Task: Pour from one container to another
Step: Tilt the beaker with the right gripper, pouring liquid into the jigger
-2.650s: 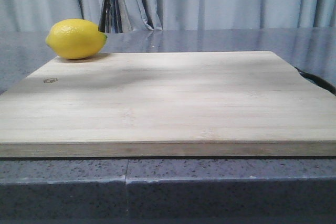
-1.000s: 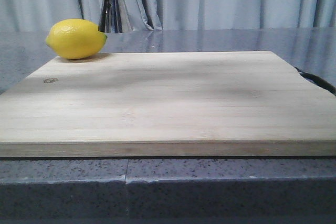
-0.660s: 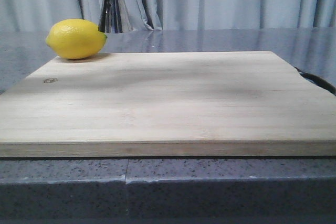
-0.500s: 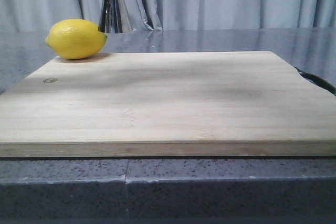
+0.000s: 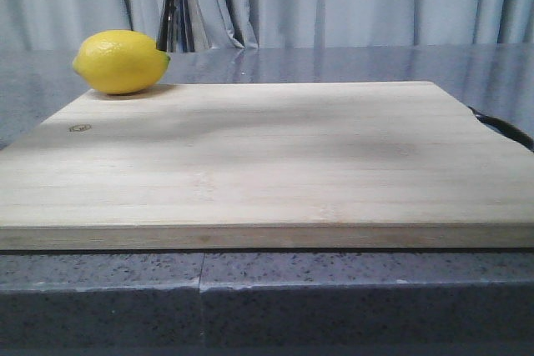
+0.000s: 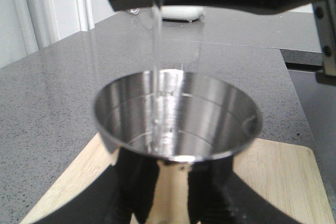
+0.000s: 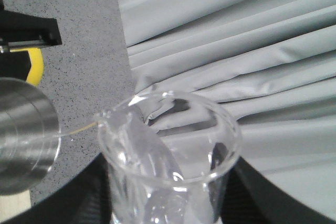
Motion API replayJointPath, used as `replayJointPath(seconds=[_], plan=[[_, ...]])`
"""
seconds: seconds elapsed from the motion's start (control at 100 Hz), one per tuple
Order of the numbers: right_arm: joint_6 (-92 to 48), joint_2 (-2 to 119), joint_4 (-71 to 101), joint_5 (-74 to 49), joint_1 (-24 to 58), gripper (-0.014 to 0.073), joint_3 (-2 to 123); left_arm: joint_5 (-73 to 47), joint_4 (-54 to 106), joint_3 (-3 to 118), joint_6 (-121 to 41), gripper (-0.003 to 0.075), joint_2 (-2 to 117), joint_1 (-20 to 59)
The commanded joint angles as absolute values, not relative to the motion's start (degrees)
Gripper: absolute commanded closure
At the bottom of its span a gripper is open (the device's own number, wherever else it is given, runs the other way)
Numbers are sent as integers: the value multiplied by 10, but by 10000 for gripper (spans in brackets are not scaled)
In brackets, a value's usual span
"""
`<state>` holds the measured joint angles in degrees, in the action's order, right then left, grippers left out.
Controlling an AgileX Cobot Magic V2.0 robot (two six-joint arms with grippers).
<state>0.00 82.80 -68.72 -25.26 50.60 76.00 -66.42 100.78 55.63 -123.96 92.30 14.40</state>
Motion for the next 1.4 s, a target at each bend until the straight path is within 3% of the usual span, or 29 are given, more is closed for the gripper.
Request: replayJointPath(seconds=[0.0, 1.39], plan=[[0, 807, -721, -241, 506, 292, 782, -720, 1060, 575, -1235, 492, 898, 150], [0, 807, -836, -241, 506, 292, 782, -720, 1060, 575, -1235, 492, 898, 150]])
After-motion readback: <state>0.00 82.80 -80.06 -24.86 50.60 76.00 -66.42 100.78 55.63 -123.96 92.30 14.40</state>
